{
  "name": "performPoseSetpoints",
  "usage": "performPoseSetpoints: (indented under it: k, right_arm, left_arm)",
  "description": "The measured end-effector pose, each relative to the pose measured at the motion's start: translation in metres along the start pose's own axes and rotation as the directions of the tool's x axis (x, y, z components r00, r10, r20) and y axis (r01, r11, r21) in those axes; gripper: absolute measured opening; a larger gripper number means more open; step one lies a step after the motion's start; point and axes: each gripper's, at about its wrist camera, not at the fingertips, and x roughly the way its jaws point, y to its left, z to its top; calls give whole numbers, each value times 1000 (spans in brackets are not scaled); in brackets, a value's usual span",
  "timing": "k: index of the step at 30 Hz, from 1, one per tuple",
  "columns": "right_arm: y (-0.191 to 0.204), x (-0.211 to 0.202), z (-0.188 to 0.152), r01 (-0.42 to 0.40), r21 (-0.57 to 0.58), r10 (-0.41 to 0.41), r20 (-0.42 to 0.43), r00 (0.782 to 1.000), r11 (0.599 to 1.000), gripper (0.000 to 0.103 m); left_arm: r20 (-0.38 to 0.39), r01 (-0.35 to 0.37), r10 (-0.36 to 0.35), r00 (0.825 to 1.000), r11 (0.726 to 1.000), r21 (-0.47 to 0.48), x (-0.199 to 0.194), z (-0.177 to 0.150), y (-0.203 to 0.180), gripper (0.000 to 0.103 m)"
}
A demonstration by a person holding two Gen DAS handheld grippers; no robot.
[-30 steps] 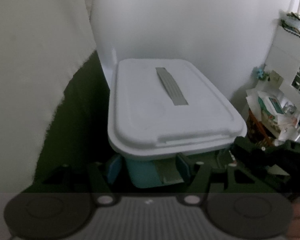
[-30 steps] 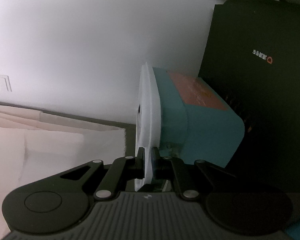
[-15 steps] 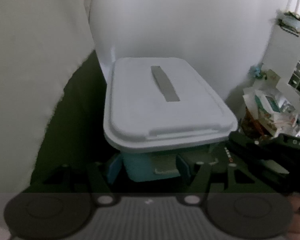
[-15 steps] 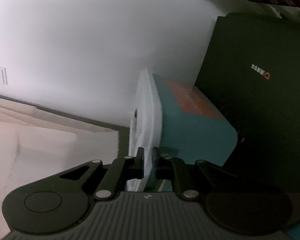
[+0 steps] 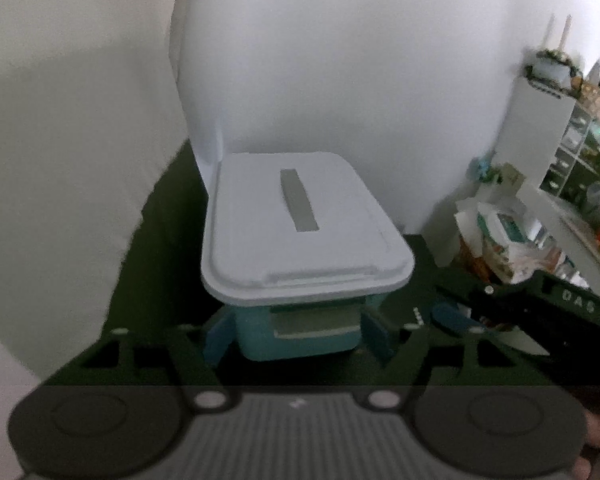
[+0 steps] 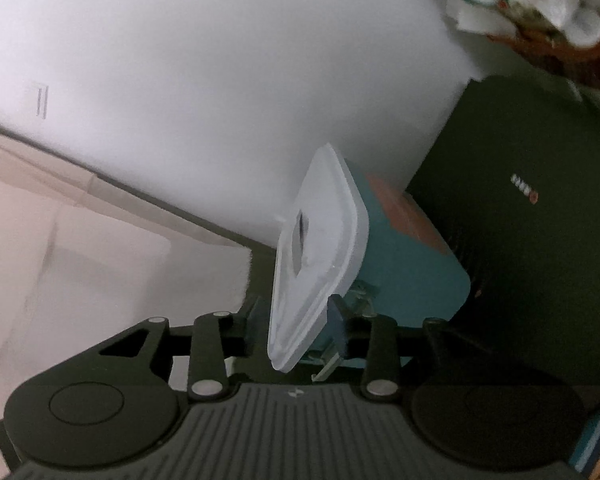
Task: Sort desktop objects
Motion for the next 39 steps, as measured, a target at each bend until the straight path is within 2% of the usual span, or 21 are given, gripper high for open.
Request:
performPoseSetpoints:
  k: [9,13,16,20,23,28,29,31,34,38,39]
  right_arm:
    - [23,-38,4,37,-129,-35,18,999,991,47]
    - [26,-56,7,70,-161,-66,27,997,984,64]
    - [26,-69,12,95,-190,-91,30,995,977,65]
    - [24,-85,14,118,-214,-113,37,993,970,68]
    - [27,-97,13,140,-265,-132,47,990,954,80]
    - [34,-118,10,153,-355,-139,66,988,922,88]
    - [35,-123,10,157,-372,-141,71,987,915,91]
    - [37,-131,8,175,-408,-152,90,984,896,94]
    - [38,-143,6,215,-452,-183,114,976,866,96]
    - [30,-156,5,243,-476,-214,115,970,845,101]
    - [29,-159,5,250,-480,-222,115,968,841,102]
  left_arm:
    - [43,7,-5,999,999,-35,-28,-2,-3,77]
    - [68,21,-19,997,999,-30,-40,-3,-9,80]
    - [85,19,-17,996,1000,-21,-51,-9,-13,81]
    - [79,26,-24,997,999,-31,-58,-17,-16,88]
    - [76,30,-28,997,999,-32,-60,-21,-18,90]
    - [72,35,-33,997,999,-21,-65,-30,-29,93]
    - [74,33,-32,997,999,-16,-65,-31,-31,97]
    - [83,32,-30,996,999,-13,-68,-34,-34,102]
    - [87,36,-34,996,999,-20,-71,-44,-41,102]
    - [72,40,-39,997,999,-13,-72,-52,-49,102]
    - [71,42,-41,997,999,-12,-83,-56,-54,102]
